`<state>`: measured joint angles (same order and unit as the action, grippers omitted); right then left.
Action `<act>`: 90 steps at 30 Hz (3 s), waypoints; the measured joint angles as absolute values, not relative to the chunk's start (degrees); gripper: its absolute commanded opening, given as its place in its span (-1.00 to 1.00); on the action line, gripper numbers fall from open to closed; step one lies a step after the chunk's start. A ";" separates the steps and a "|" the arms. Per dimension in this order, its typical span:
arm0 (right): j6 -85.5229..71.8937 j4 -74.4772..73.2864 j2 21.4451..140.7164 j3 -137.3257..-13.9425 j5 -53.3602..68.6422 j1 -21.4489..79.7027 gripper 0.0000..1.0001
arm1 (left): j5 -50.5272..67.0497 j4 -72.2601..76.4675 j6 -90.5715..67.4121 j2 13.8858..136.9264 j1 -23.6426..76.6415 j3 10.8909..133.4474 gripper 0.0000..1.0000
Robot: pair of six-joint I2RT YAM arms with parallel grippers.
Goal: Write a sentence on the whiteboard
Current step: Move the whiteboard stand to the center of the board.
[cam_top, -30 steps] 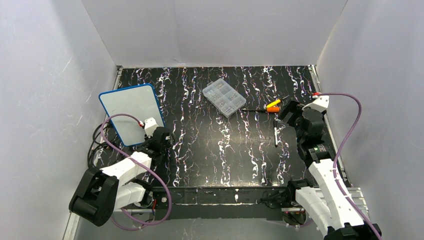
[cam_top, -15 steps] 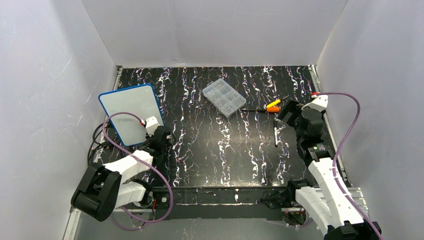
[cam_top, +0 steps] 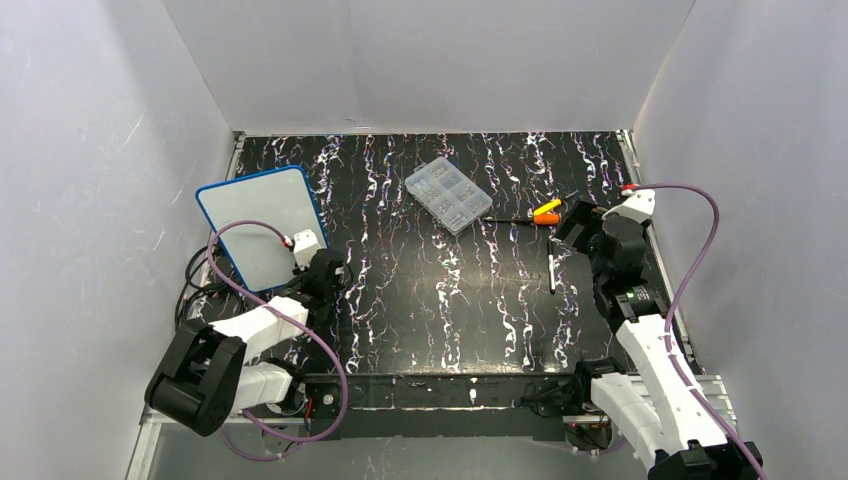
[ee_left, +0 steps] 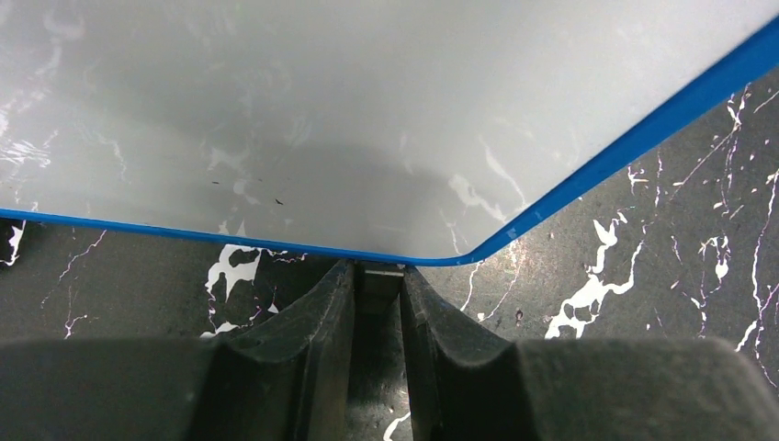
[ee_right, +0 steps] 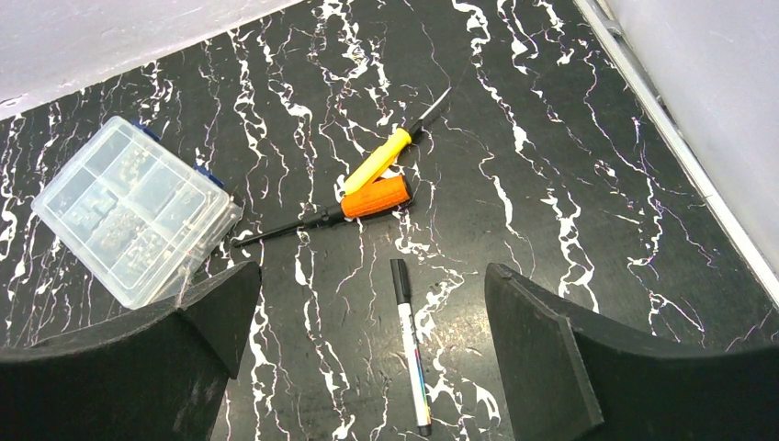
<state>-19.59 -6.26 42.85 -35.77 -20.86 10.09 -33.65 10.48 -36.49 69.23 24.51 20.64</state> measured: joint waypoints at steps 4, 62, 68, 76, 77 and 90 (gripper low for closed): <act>-19.57 -6.28 42.92 -35.77 -20.84 10.09 1.00 | -33.65 10.61 -36.12 69.56 24.53 20.80 -0.70; -19.33 -6.28 42.68 -35.77 -20.86 10.09 1.00 | -41.87 6.92 -41.30 85.86 43.92 36.36 -1.00; -19.33 -6.31 42.68 -35.77 -20.86 10.09 1.00 | -42.78 2.63 -44.73 91.53 47.37 43.77 -1.00; -19.31 -6.28 42.04 -35.77 -20.86 10.09 1.00 | -43.29 0.27 -47.00 96.18 50.68 48.80 -1.00; -19.31 -6.28 42.04 -35.77 -20.86 10.09 1.00 | -43.42 -0.12 -47.24 96.75 51.03 49.63 -1.00; -19.29 -6.28 42.04 -35.77 -20.84 10.09 1.00 | -43.68 -1.48 -48.73 102.80 54.92 57.17 -1.00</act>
<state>-19.29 -6.28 42.04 -35.77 -20.84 10.09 -43.68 -1.48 -48.73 102.80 54.92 57.17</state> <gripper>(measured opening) 0.997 0.175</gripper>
